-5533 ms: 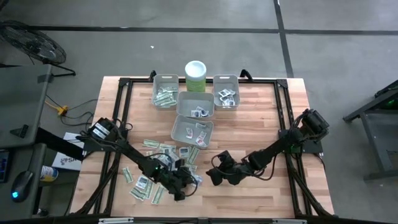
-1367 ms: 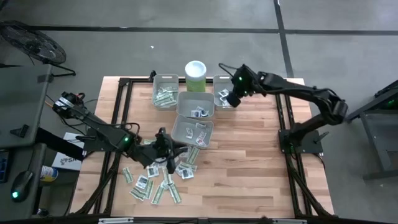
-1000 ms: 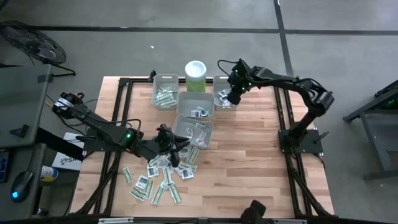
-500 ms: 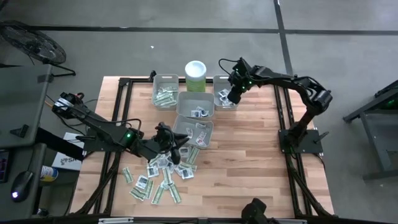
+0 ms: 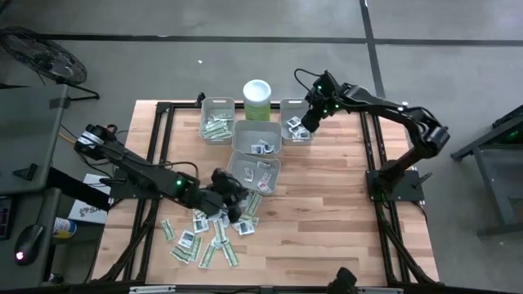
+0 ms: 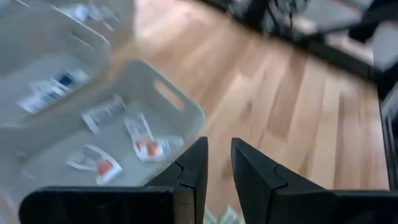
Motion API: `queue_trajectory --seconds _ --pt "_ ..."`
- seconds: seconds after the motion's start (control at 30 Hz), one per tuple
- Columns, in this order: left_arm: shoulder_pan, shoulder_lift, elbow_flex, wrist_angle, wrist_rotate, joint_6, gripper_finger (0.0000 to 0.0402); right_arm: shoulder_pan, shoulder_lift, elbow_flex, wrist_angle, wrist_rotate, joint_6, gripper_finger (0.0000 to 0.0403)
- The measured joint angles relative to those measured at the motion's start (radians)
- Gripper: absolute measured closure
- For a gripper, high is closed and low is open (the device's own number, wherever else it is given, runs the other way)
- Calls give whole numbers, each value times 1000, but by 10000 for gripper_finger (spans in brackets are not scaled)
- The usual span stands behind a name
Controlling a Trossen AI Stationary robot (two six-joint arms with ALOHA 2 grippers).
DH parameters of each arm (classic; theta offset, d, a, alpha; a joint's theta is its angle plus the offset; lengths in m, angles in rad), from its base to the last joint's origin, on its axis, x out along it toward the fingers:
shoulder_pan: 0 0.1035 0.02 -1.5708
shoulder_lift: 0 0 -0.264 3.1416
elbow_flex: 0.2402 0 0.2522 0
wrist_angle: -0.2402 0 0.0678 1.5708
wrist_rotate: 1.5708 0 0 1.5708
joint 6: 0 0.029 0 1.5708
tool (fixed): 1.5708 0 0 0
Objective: Pick & Place First Aid Supplies
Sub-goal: Put the bandage pack into the left bin
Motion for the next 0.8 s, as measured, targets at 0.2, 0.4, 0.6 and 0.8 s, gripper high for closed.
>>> queue_trajectory --seconds 0.2,0.4,0.6,0.8 --pt "27 101 0 2 174 40 331 67 -94 0 -86 -26 109 298" --pt "67 177 0 13 324 147 331 212 -163 0 -162 25 239 302" --pt "79 235 0 14 401 247 331 396 -183 0 -248 193 403 302" --pt "78 301 0 21 420 265 331 562 -184 -20 -267 304 582 302"
